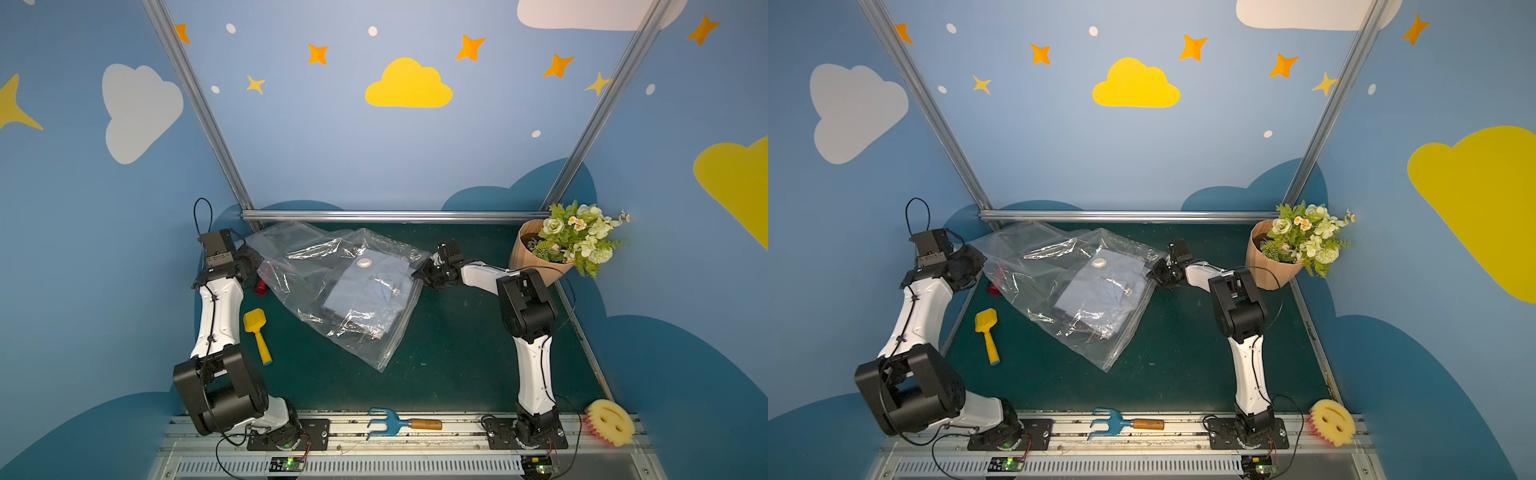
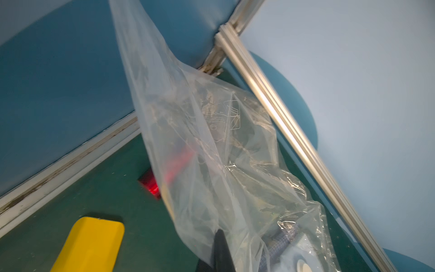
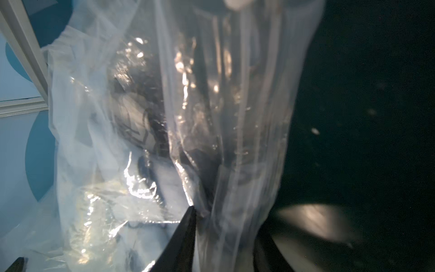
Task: Take the shirt out of the vacuum bag
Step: Move the vacuum bag to the center of the board.
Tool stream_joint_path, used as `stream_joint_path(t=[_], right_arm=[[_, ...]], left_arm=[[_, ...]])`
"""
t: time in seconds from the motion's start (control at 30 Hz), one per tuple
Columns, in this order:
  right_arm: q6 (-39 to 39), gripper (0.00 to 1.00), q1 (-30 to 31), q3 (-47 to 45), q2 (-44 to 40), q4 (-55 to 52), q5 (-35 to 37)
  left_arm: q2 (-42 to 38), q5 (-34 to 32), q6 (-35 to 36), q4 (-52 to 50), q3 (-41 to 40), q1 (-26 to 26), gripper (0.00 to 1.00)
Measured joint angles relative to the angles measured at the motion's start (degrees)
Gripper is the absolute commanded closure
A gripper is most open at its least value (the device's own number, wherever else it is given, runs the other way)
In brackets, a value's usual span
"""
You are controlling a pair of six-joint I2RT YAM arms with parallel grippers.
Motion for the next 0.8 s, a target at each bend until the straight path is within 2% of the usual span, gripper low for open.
stream_joint_path(t=[0.23,0.33,0.4,0.47,0.6,0.8], right_arm=[[-0.94,0.62,0.81,10.01,6.27,-1.84,-0.92],[-0.94,0.58,1.01,12.33,7.56,-2.34,-1.09],[-0.96,0.54,1.01,13.7,8.2,-2.89,-1.31],[-1.2,0.49,0.87,14.62,8.39,-3.69,-1.53],[-3.43,0.41,0.09,15.32,8.24,-5.25,-1.95],[-9.51,0.36,-3.74,12.92,3.93,-10.95,-1.05]], left_arm=[[0.79,-0.24,0.48,-0.42,-0.92,2.69,0.96],[0.83,-0.22,0.61,-0.42,-0.92,2.99,0.84],[1.05,0.11,0.79,-0.39,-0.9,3.26,0.61],[1.27,0.76,1.01,-0.57,-0.87,3.39,0.46],[1.09,2.23,1.42,-1.36,-0.81,3.39,0.39],[-4.07,2.71,3.3,-2.75,-0.81,1.44,0.32]])
